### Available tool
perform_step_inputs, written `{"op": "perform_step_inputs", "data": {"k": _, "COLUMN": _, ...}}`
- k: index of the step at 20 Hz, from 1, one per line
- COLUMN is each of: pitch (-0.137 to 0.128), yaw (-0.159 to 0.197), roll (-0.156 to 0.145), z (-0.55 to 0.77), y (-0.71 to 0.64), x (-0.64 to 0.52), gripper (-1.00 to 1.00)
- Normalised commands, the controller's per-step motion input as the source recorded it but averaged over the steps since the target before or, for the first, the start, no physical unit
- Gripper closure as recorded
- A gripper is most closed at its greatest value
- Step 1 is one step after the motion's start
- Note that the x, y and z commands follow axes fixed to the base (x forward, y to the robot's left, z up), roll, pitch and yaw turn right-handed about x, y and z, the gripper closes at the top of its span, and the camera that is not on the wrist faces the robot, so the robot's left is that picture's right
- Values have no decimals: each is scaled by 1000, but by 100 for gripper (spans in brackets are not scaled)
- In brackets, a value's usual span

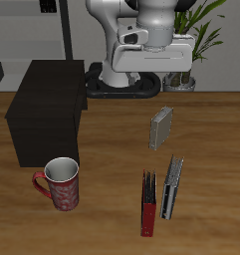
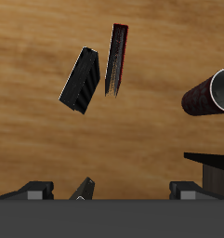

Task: Place the striped book in the top region of the shelf

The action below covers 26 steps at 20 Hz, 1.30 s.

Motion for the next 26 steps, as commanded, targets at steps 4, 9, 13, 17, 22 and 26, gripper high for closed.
{"op": "perform_step_inputs", "data": {"k": 4, "pitch": -5, "yaw": -28, "roll": 10, "z": -16, "y": 236, "x": 252, "gripper": -100}}
{"op": "perform_step_inputs", "data": {"k": 9, "pitch": 0, "yaw": -11, "roll": 1, "z": -76, "y": 171, "x": 168, "gripper": -100}}
{"op": "perform_step_inputs", "data": {"k": 13, "pitch": -12, "yaw": -20, "roll": 12, "z": -120, "y": 271, "x": 156, "gripper": -100}}
{"op": "perform_step_inputs", "data": {"k": 17, "pitch": -45, "yaw": 0, "roll": 34, "z": -78, "y": 259, "x": 75, "gripper": -100}}
{"op": "perform_step_inputs", "data": {"k": 22, "pitch": -13, "yaw": -14, "roll": 25, "z": -95, "y": 279, "x": 114, "gripper": -100}}
{"op": "perform_step_inputs", "data": {"k": 26, "pitch": -31, "yaw": -13, "roll": -4, "z": 14, "y": 118, "x": 114, "gripper": -100}}
